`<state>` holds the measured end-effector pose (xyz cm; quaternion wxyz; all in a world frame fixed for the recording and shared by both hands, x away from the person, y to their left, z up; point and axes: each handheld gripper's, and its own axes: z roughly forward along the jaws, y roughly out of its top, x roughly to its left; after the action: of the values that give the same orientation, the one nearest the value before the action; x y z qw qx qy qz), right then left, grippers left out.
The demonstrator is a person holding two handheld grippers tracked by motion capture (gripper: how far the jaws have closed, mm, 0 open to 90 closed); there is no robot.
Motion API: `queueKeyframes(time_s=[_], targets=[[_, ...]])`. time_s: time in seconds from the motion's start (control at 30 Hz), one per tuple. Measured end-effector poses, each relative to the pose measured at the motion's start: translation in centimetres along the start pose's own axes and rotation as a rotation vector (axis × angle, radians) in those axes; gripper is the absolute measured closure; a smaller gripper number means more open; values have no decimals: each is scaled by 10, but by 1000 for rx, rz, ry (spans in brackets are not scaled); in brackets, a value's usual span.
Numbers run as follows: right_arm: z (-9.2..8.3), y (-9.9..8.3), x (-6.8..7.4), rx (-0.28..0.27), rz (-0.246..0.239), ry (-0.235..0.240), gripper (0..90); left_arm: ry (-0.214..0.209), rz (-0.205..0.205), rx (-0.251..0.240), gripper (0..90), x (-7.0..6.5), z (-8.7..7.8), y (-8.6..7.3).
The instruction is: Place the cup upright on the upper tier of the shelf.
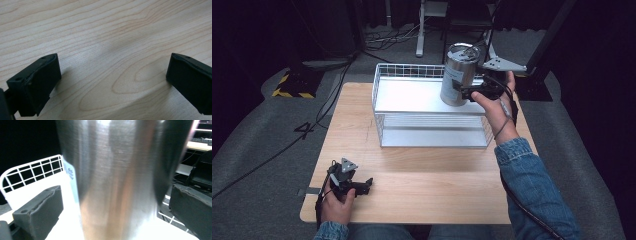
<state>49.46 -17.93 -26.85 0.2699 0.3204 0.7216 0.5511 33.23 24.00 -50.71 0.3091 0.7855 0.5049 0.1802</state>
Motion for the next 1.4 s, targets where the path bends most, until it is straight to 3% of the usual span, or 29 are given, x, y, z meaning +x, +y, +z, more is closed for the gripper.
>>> queueKeyframes(time_s=[0.3,0.47,0.7,0.93,1.4], targets=[[-31,2,3,-6,4,37,0,1,-2,0,0,0,1,1],[-53,4,7,-11,-21,68,0,1,-1,0,0,0,1,1],[-80,1,9,15,-58,66,0,0,1,0,0,0,1,1],[-112,-15,8,33,-75,66,0,1,-2,-1,1,0,0,0],[-143,-59,-3,114,-52,11,0,8,-1,2,0,0,2,3]])
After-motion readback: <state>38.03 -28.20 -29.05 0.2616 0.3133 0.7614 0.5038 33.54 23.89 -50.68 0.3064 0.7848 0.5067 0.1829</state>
